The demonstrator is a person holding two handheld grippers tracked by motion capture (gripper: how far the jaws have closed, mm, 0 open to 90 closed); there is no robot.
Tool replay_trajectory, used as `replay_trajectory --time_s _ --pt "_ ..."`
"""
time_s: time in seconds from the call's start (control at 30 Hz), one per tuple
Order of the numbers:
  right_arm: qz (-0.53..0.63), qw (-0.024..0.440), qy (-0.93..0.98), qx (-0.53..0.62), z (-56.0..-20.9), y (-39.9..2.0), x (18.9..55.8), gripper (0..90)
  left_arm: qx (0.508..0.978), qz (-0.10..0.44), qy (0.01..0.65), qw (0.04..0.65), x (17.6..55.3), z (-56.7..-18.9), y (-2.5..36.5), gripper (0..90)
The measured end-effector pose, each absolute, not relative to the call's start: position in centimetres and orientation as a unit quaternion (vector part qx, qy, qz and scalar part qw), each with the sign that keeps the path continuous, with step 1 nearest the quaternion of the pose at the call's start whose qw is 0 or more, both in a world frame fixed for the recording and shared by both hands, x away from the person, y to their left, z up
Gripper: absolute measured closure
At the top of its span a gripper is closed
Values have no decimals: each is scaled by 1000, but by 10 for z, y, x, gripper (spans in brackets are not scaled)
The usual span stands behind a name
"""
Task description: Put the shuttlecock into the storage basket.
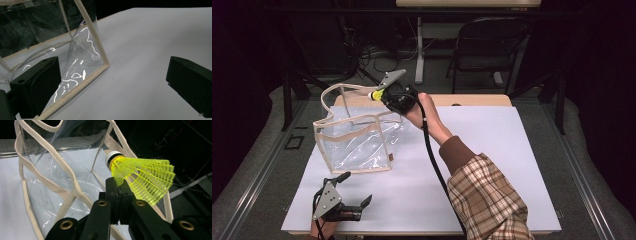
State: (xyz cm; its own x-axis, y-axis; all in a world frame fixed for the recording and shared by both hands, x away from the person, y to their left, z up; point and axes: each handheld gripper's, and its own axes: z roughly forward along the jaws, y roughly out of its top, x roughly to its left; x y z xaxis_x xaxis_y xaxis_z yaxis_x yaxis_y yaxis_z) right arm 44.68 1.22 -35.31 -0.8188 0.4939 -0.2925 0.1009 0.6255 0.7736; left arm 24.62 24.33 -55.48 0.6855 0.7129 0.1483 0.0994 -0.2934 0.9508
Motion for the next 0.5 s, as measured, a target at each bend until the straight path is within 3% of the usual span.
replay_trajectory --time_s 0.5 --pt "392 239 872 172 -356 20 448 898 750 289 271 530 246 -555 243 0"
